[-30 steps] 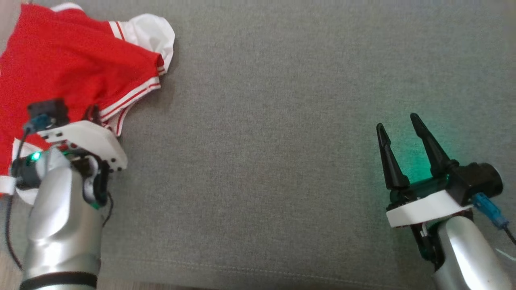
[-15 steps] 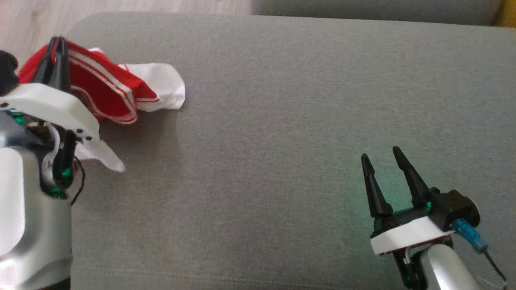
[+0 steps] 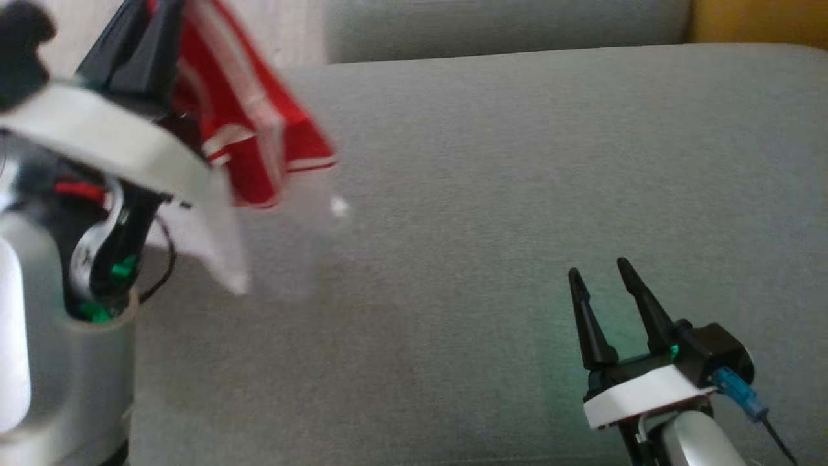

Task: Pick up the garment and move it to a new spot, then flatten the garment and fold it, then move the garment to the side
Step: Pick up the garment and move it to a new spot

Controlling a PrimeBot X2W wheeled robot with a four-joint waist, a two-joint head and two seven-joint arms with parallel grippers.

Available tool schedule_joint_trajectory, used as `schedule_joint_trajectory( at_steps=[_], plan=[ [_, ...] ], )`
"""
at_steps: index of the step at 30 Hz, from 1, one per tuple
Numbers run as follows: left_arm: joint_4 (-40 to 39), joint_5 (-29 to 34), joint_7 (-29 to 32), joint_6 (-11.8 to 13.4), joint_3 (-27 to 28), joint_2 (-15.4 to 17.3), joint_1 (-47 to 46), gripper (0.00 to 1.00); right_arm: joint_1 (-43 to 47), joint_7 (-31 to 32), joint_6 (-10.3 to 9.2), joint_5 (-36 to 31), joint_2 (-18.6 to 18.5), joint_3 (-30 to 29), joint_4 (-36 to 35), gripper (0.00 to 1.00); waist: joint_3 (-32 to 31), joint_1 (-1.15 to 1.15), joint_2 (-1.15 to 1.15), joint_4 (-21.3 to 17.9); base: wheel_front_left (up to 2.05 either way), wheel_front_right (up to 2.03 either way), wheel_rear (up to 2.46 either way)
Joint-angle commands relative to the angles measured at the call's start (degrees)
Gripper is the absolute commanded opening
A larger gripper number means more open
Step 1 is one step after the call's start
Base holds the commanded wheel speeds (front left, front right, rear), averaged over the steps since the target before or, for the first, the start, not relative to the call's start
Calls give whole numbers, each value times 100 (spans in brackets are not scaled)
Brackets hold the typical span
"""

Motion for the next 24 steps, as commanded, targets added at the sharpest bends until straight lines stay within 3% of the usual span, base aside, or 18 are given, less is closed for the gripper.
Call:
schedule_joint_trajectory(
  at_steps=[1,7,11,19,24],
  plan=[
    [-292,-71,90,-44,98,68,-492,0,-126,-63,44,63,52,154,-163,100,-86,0,0,-235,0,0,0],
    [-388,-555,439,-123,-413,-405,-1125,0,-150,-63,44,200,70,235,-172,100,-124,0,0,-787,0,0,0],
    [-318,-1099,555,-12,-678,-722,-1364,0,-181,-63,44,325,71,306,-197,100,-99,0,0,-1166,0,0,0],
    [265,-1730,333,472,-734,-855,-1445,0,-259,-63,44,432,72,329,-242,100,94,0,0,-1748,0,0,0],
    [1451,-1297,-215,661,-455,-648,-1552,0,-310,-63,44,476,72,339,-247,100,259,0,0,-2024,0,0,0]
  ],
)
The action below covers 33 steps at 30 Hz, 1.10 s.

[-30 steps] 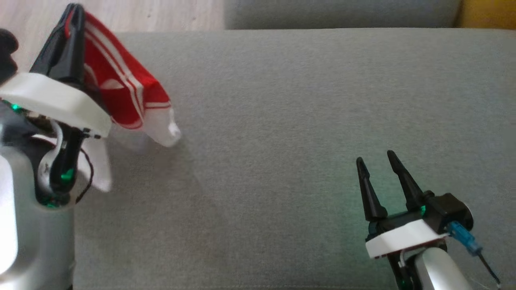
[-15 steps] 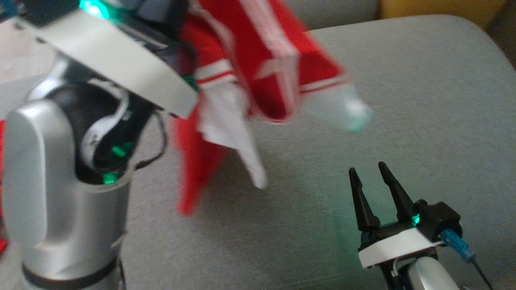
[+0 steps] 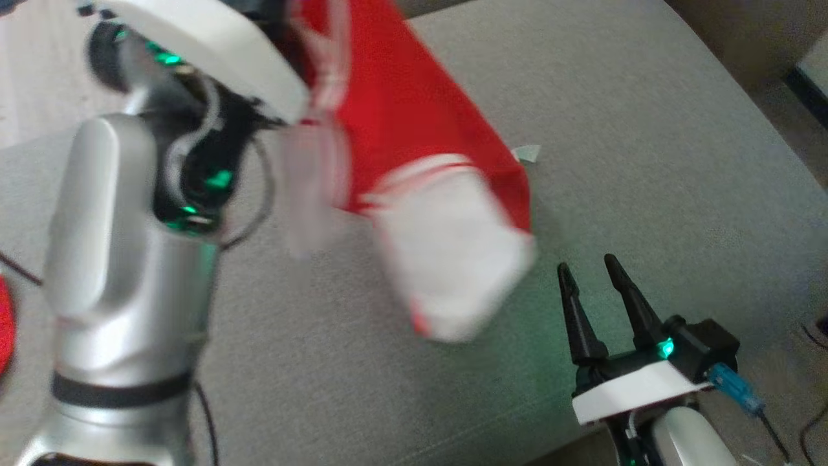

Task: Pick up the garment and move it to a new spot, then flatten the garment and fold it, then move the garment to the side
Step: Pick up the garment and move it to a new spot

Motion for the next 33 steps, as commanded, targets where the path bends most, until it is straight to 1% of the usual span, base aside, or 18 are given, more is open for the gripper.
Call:
schedule_joint_trajectory(
  at_steps=[1,4,7,9,11,14,15,16,17,21,24,27,29,32,33],
  plan=[
    [129,184,-185,60,347,343,-382,0,-289,-63,44,39,27,153,-203,100,136,0,0,-174,0,0,0],
    [1037,572,-693,215,607,695,-429,0,-330,-63,44,69,28,177,-207,100,214,0,0,-303,0,0,0],
    [1930,876,-1319,437,846,952,-446,0,-366,-63,44,86,28,180,-200,100,282,0,0,-376,0,0,0],
    [2483,977,-1703,573,975,1032,-432,0,-385,-63,44,89,28,186,-187,100,312,0,0,-405,0,0,0],
    [2954,1036,-1958,576,985,1072,-398,0,-398,-63,44,90,28,190,-177,100,328,0,0,-421,0,0,0],
    [3506,979,-2175,485,990,1029,-347,0,-393,-63,44,80,28,146,-170,100,338,0,0,-382,0,0,0],
    [3657,971,-2254,465,989,1016,-332,15,-387,-63,44,68,28,135,-161,100,334,0,0,-356,0,0,0],
    [3796,976,-2336,456,982,1007,-311,41,-381,-63,44,53,28,137,-151,100,321,0,0,-327,0,0,0],
    [3923,973,-2395,435,972,997,-291,100,-376,-63,44,41,28,146,-144,100,309,0,0,-301,0,0,0],
    [4161,1010,-2699,314,871,943,-187,100,-349,-63,44,0,28,131,-139,100,225,0,0,-157,0,0,0],
    [4061,1029,-3055,264,828,873,14,100,-300,-63,44,-51,28,101,-140,100,114,0,0,-22,0,0,0],
    [3746,992,-3427,233,829,750,408,100,-208,-63,44,-133,28,49,-158,100,-32,0,0,135,0,0,0],
    [3403,972,-3592,217,817,631,767,100,-144,-63,44,-211,28,-14,-197,100,-119,0,0,255,0,0,0],
    [2761,1105,-3737,312,753,489,1445,100,-38,-63,44,-408,28,-166,-289,100,-241,0,0,480,0,0,0],
    [2761,1105,-3737,312,753,489,1445,100,-38,-63,44,-408,28,-166,-289,100,-241,0,0,480,0,0,0]
  ],
)
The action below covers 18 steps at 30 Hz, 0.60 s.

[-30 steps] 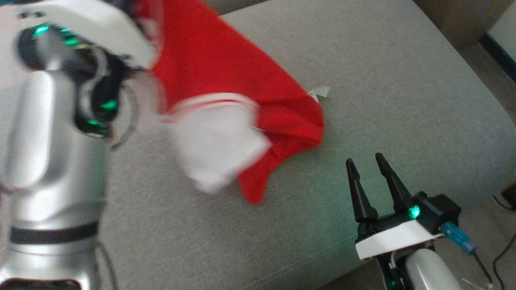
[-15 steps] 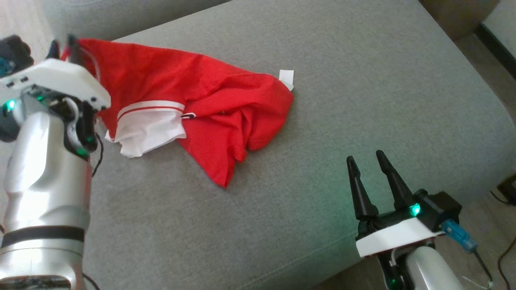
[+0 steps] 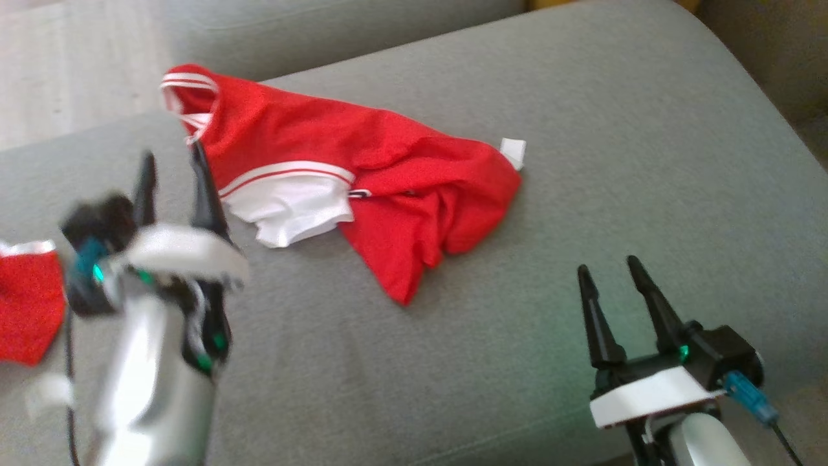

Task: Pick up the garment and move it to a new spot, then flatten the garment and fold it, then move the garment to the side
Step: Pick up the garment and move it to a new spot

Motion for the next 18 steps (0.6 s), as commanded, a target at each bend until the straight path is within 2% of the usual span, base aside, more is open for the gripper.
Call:
schedule_joint_trajectory(
  at_steps=[1,6,7,9,15,18],
  plan=[
    [-245,67,-45,38,162,119,-67,100,-85,-63,44,-65,11,89,-218,100,-128,0,0,184,0,0,0],
    [-1247,384,-78,279,79,-35,1185,100,110,-63,44,-459,-9,-120,-383,100,-271,0,0,561,0,0,0],
    [-1582,533,-79,334,47,-74,1688,100,187,-63,44,-533,-43,-191,-426,100,-312,0,0,716,0,0,0],
    [-1847,662,-80,361,25,-112,2136,100,252,-63,44,-561,-62,-282,-459,100,-340,0,0,879,0,0,0],
    [-2340,1114,-81,258,-100,-158,2964,100,461,-63,44,-602,-99,-489,-477,100,-429,0,0,1343,0,0,0],
    [-2429,1218,-81,123,-61,-178,3172,100,563,-63,44,-615,-94,-586,-473,100,-469,0,0,1506,0,0,0]
  ],
)
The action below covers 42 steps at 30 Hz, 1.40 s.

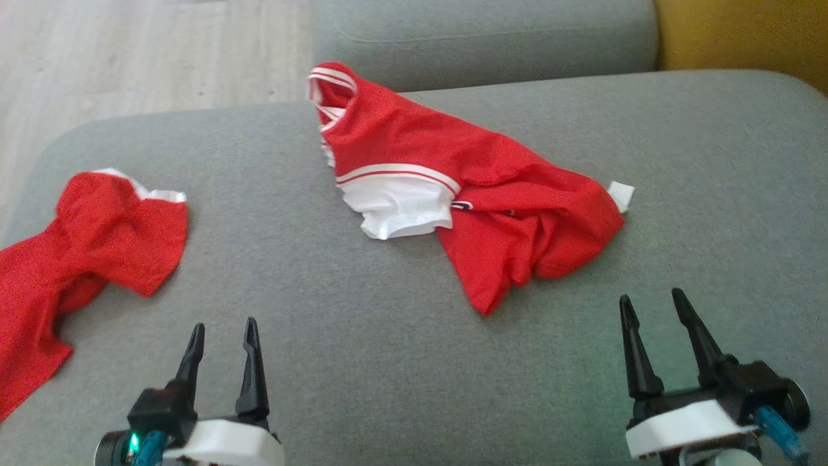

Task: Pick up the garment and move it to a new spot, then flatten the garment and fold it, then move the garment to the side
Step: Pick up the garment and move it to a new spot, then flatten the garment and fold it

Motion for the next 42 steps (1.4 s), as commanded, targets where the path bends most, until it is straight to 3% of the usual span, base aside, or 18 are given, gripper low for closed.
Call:
schedule_joint_trajectory(
  at_steps=[1,15,36,42],
  plan=[
    [-257,78,-70,-33,209,-37,-82,100,-45,-63,44,-36,-71,75,-177,100,-76,0,0,167,0,0,0],
    [-231,198,-71,-356,570,-140,274,100,15,-63,44,-56,-21,-4,-11,100,-123,0,0,152,0,0,0],
    [-144,131,-71,-366,560,-161,173,100,-47,-63,44,-38,2,87,10,100,-88,0,0,110,0,0,0],
    [-145,128,-71,-366,437,-161,77,100,-429,-63,44,-106,-106,478,23,100,48,0,0,265,0,0,0]
  ],
)
